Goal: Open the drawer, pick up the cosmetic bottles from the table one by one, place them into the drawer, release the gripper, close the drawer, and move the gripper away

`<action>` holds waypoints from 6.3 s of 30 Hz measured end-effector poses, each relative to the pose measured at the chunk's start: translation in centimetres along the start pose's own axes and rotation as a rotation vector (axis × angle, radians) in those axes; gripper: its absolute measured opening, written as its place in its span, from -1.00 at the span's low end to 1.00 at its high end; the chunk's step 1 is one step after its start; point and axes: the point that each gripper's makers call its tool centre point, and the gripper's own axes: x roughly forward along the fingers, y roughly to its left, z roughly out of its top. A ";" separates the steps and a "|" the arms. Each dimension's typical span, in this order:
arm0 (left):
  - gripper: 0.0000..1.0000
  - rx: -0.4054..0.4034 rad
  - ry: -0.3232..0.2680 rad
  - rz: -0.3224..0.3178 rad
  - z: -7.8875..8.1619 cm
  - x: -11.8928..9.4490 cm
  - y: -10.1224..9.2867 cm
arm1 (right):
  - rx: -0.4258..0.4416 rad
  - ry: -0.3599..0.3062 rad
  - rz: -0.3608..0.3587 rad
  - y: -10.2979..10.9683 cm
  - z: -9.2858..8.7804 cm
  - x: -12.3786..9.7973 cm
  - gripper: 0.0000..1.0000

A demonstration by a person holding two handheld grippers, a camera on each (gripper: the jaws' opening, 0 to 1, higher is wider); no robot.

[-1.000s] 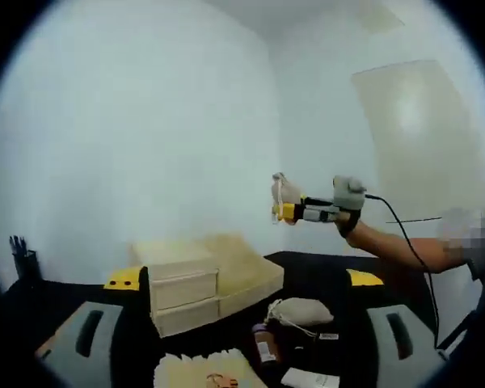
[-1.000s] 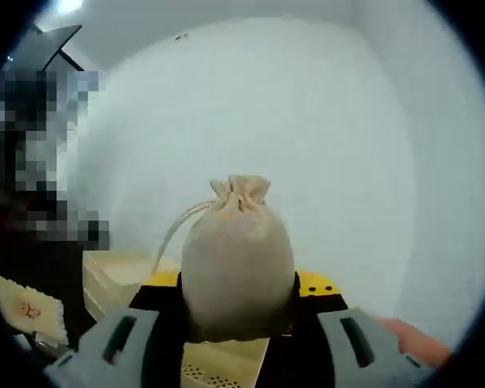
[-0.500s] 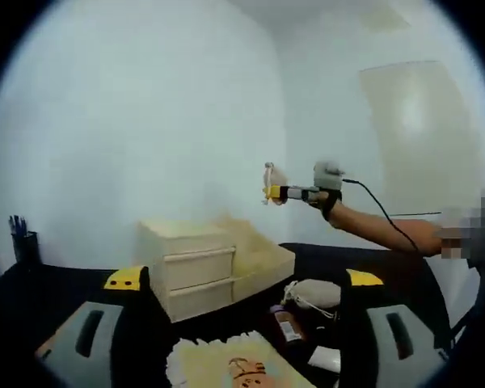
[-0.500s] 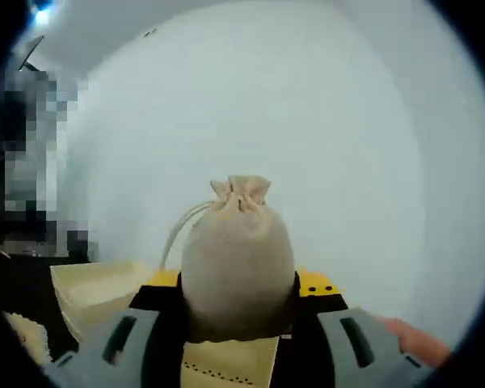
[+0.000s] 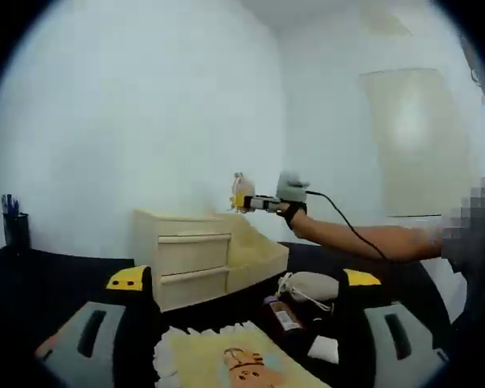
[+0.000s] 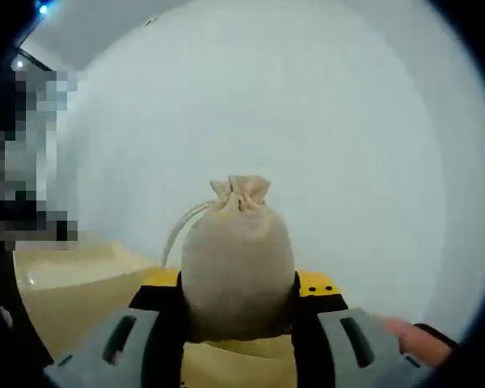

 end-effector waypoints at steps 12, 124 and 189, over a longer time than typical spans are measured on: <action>0.79 0.019 -0.011 -0.006 0.2 -0.2 -0.7 | 0.019 0.077 -0.085 -1.6 -4.9 2.5 -0.05; 0.92 -0.083 -0.171 0.116 0.8 -3.6 2.7 | -0.024 0.191 0.582 10.7 3.6 -28.1 0.82; 0.84 -0.071 -0.140 0.098 0.0 -3.2 2.2 | 0.043 0.737 0.656 14.0 -13.8 -31.0 -0.06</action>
